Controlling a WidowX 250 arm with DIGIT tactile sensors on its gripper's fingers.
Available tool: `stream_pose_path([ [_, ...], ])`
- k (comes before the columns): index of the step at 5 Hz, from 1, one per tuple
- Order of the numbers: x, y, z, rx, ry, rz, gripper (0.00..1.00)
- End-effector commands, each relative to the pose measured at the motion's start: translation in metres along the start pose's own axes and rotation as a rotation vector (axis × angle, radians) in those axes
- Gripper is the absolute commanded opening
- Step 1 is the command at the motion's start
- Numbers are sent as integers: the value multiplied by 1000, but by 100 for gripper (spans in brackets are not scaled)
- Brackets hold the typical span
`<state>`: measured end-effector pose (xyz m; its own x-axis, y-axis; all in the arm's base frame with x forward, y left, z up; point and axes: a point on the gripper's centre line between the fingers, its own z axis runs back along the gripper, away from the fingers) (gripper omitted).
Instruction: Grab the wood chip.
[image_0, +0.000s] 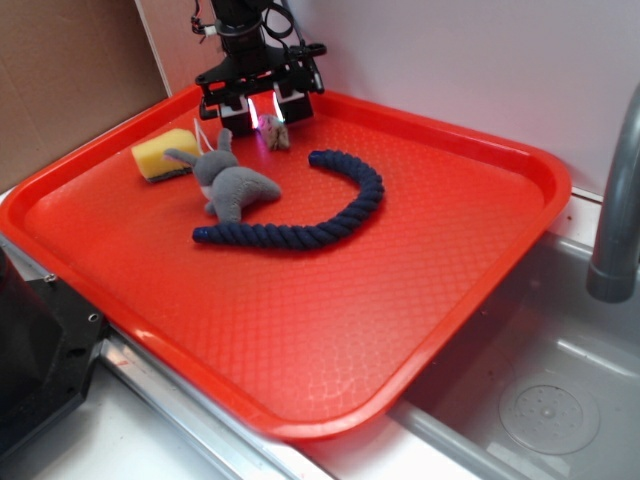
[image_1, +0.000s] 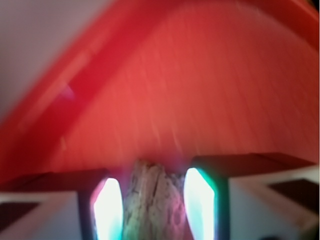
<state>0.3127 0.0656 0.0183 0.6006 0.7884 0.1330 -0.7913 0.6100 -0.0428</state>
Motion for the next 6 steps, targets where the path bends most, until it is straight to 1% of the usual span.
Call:
stream_pose_path([
  [1,0,1,102,-143,-25,-121,0],
  [2,-11,0,134,-171,28,-193,0],
  [3,-30,-5,167,-100,100,-294,0],
  [4,-57,-3,192,-59,64,-383,0],
  [5,-80,4,207,-55,39,-468,0],
  [6,-99,14,221,-95,25,-505,0],
])
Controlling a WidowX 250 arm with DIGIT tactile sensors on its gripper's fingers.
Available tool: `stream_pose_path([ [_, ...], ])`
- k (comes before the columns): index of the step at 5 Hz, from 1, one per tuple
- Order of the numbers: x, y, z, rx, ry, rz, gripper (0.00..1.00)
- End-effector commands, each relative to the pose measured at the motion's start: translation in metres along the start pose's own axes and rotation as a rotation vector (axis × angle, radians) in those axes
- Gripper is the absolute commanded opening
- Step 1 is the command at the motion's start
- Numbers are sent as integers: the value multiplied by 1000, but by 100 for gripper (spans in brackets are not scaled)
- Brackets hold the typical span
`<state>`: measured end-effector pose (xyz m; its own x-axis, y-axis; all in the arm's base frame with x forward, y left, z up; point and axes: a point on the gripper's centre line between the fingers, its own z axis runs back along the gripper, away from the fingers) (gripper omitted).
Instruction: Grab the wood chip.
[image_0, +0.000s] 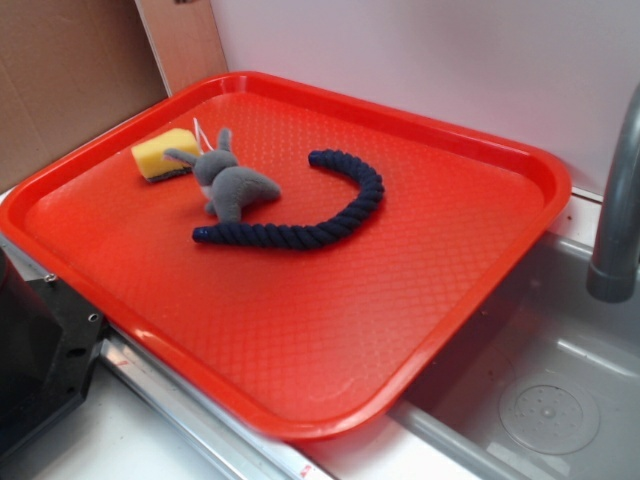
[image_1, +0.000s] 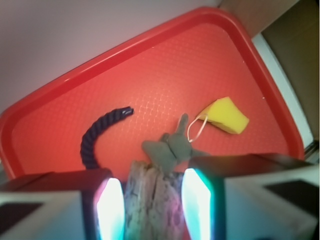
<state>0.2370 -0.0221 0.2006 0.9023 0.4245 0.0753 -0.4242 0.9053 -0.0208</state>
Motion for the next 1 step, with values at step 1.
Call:
stream_pose_path([
  [1,-11,14,18,-57,-12,28,0],
])
